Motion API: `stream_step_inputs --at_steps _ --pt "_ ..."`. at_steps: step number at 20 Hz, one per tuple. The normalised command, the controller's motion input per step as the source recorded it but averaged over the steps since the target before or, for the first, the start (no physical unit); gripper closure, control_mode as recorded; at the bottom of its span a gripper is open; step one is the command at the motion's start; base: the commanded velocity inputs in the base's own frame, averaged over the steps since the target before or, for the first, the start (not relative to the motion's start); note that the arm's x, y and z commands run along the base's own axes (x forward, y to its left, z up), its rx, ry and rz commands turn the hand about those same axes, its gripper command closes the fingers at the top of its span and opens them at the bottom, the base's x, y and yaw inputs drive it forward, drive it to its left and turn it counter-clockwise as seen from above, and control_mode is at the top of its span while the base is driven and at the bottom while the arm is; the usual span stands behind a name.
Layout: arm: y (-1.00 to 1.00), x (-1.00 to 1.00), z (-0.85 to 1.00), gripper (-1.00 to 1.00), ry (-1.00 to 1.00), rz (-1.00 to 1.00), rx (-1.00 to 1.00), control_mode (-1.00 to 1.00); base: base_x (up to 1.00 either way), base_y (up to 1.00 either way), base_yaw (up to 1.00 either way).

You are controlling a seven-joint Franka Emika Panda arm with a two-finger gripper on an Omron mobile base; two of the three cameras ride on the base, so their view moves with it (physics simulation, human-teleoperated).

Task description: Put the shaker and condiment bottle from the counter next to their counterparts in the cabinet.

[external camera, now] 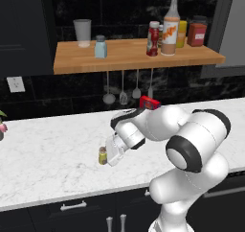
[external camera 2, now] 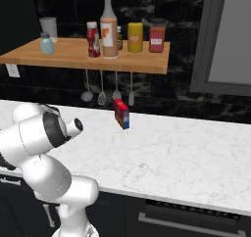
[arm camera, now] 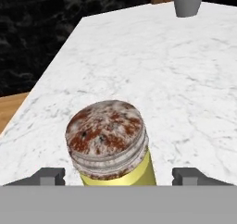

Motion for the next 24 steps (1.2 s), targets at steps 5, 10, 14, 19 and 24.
stream_step_inputs --at_steps 5,10,14,19,24 --pt "0.17 0.0 -0.02 1.0 0.0 0.0 0.0 -1.0 0.0 0.0 0.0" --pt "0.07 -0.18 -0.01 1.0 0.0 -0.1 0.0 -1.0 0.0 0.0 0.0" --pt "-0.23 -0.61 0.0 1.0 0.0 -0.45 0.0 -1.0 0.0 0.0 0.0" --pt "-0.26 -0.68 0.06 1.0 0.0 -0.56 0.04 -1.0 0.0 0.0 0.0" --pt "0.05 -0.57 0.46 1.0 0.0 -0.32 0.24 -1.0 0.0 0.0 0.0"
